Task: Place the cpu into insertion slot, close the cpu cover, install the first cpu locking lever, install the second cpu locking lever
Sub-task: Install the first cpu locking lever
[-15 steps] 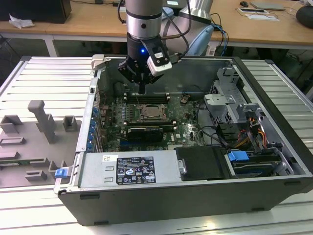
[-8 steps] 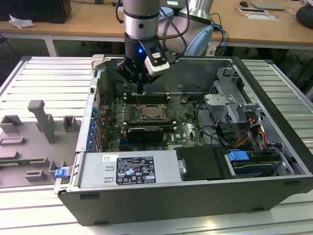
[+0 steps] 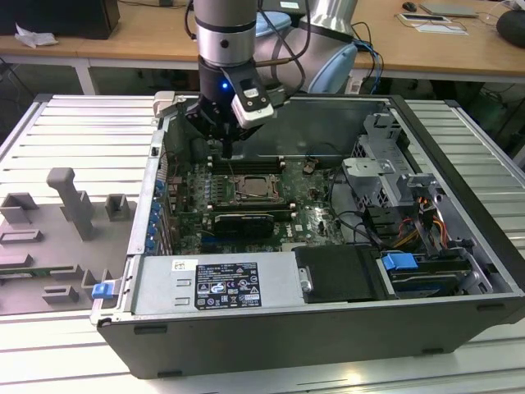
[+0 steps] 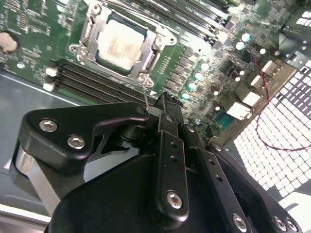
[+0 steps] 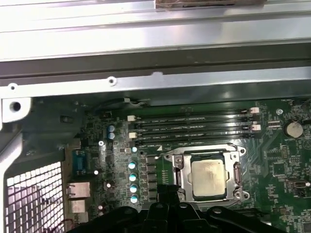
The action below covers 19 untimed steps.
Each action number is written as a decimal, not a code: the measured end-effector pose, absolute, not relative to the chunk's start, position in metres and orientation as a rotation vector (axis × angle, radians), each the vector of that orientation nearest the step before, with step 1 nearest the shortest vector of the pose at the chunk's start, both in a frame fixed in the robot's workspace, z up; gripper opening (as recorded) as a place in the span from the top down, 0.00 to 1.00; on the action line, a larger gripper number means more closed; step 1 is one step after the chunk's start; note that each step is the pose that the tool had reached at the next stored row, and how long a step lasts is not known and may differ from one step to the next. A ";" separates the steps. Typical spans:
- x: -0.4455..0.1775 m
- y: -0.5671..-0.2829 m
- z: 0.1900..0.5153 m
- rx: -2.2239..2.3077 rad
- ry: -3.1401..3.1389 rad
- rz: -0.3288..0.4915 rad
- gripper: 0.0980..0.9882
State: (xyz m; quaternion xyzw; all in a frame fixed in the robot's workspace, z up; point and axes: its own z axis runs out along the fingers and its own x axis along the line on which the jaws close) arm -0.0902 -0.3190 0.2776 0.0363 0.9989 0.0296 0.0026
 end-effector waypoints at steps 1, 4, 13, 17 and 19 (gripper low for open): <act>-0.092 -0.319 0.276 0.109 3.133 0.093 0.99; -0.092 -0.319 0.272 0.025 3.137 0.095 0.99; -0.105 -0.306 0.265 -0.008 3.137 0.096 0.99; -0.105 -0.299 0.263 -0.020 3.138 0.095 0.99; -0.104 -0.298 0.263 -0.021 3.137 0.093 0.99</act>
